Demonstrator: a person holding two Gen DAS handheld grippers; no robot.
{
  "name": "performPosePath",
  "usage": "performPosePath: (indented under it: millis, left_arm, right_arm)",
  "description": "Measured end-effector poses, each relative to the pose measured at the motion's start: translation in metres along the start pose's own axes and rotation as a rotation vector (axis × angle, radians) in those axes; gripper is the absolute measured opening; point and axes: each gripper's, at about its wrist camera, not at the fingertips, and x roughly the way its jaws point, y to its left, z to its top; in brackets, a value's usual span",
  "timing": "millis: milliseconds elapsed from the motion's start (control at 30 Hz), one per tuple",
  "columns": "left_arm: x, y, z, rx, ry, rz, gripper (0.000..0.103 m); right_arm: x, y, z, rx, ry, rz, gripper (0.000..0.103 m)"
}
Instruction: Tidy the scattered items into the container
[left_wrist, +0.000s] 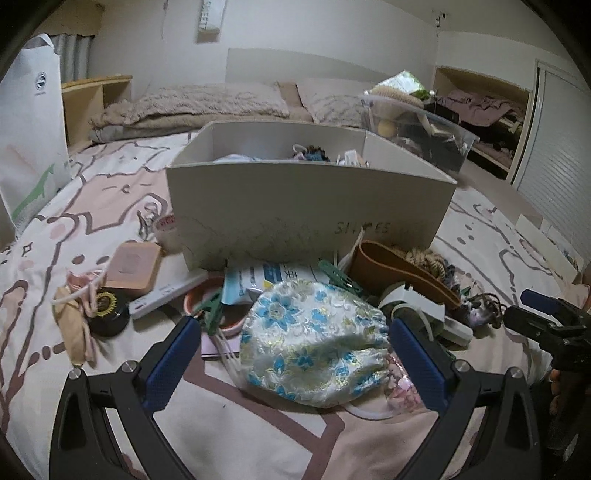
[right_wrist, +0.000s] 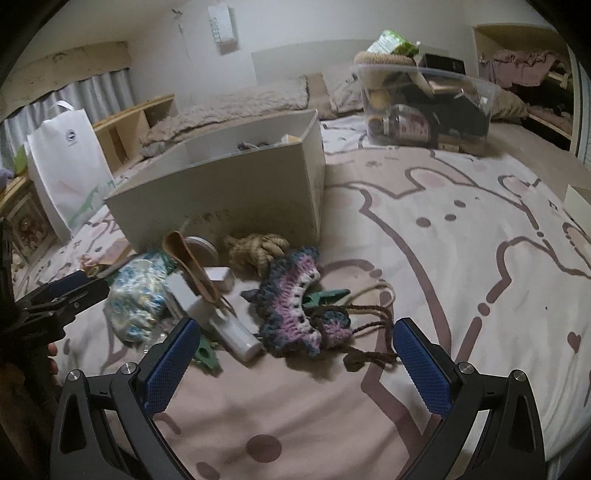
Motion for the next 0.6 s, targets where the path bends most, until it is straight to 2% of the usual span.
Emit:
performPosePath:
  millis: [300, 600]
  left_arm:
    - [0.034, -0.013, 0.003, 0.064, 0.077, -0.004, 0.103]
    - [0.042, -0.014, -0.003, 0.091, 0.088, -0.009, 0.103]
  right_arm:
    - [0.025, -0.015, 0.0, 0.061, 0.037, -0.056, 0.103]
    - [0.04, -0.022, -0.002, 0.098, 0.051, -0.073, 0.103]
